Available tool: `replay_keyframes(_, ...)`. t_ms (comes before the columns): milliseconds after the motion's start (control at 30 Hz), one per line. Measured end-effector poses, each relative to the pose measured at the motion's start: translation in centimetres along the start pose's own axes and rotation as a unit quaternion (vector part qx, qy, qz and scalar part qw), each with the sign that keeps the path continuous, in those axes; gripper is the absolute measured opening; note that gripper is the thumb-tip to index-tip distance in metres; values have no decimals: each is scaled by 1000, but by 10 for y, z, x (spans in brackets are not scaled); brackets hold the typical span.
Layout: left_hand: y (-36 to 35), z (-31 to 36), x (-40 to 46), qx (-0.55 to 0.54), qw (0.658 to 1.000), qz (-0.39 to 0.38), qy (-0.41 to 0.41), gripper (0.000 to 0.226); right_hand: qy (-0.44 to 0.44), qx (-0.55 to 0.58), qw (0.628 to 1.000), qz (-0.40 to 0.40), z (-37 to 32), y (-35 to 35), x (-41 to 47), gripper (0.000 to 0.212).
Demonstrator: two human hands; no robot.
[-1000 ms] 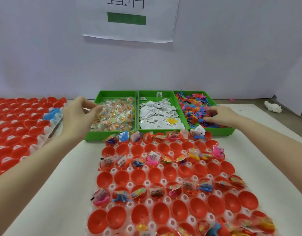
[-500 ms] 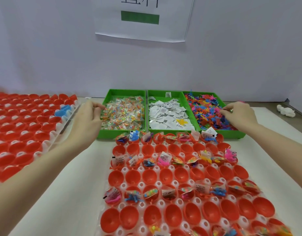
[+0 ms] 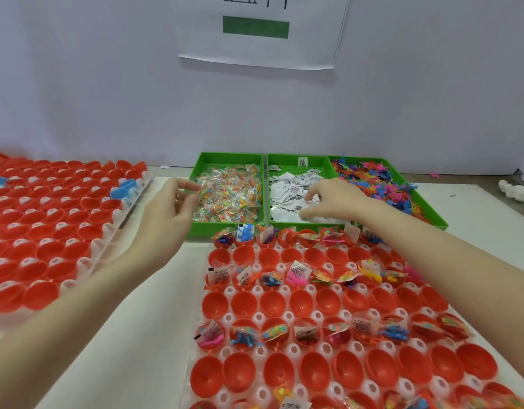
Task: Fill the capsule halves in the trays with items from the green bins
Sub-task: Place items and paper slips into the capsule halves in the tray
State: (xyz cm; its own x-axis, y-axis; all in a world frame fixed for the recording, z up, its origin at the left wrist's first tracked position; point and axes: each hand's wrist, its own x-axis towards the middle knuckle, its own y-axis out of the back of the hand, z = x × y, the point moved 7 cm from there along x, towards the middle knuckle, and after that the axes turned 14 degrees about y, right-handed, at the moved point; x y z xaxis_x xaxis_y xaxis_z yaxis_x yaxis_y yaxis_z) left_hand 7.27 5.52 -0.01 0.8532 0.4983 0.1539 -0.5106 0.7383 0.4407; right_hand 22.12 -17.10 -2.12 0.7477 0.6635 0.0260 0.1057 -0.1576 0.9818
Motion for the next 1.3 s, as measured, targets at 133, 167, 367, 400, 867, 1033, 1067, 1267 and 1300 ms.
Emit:
replay_keyframes(133,2,2,-9,-30,999,-15,-7,8,-13,26,999,16,-2,-3,4,24)
replay_keyframes(167,3,3,-11,-31,999,-18,-12,9,-18,29,999,26,-1,-2,4,14)
replay_keyframes(367,4,14,-22,-68,997,-32,-13,16,-26,117,983,136,7,16,-3,17)
replay_keyframes(400,4,16,-24,-87,996,-34,-6,17,-33,147,973,174,8,23,-7,18)
replay_keyframes(867,-38,82,-108,-351,918,-179,47,22,44,597,777,194,-111,58,-115,44)
replay_keyframes(1033,-45,96,-133,-389,892,-219,66,27,61,555,788,260,-111,63,-148,11)
replay_keyframes(1067,-46,97,-137,-388,892,-221,70,32,71,545,789,274,-112,64,-154,18)
replay_keyframes(1267,-49,93,-148,-363,912,-184,62,18,45,514,820,249,-113,63,-179,31)
replay_keyframes(1300,-49,93,-150,-362,912,-182,58,18,35,544,810,214,-112,59,-182,35)
